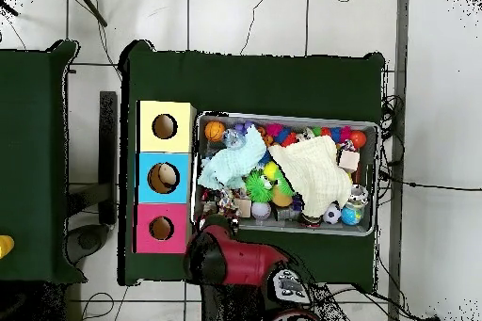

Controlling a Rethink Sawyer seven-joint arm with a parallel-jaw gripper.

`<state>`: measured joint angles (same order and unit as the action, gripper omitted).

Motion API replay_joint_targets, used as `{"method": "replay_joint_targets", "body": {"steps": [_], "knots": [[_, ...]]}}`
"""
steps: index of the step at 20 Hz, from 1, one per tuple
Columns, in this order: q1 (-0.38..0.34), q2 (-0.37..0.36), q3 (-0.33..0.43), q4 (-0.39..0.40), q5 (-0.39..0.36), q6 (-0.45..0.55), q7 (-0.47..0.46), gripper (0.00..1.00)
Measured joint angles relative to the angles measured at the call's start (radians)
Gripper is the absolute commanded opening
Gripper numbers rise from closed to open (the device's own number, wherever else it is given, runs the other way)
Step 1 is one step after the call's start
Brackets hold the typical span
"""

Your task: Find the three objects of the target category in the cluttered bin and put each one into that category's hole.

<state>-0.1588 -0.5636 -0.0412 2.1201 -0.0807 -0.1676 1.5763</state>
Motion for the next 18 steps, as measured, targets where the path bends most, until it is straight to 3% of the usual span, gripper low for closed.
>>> {"method": "replay_joint_targets", "body": {"steps": [7, 13, 14, 18], "knots": [[-0.052, 0.006, -0.001, -0.022, -0.059, 0.001, 0.0, 1.0], [-0.027, 0.026, -0.016, -0.062, -0.069, 0.001, 0.0, 1.0], [-0.02, 0.03, -0.02, -0.068, -0.069, 0.001, 0.0, 0.0], [0.024, 0.043, -0.047, -0.089, -0.07, 0.001, 0.0, 0.0]]}}
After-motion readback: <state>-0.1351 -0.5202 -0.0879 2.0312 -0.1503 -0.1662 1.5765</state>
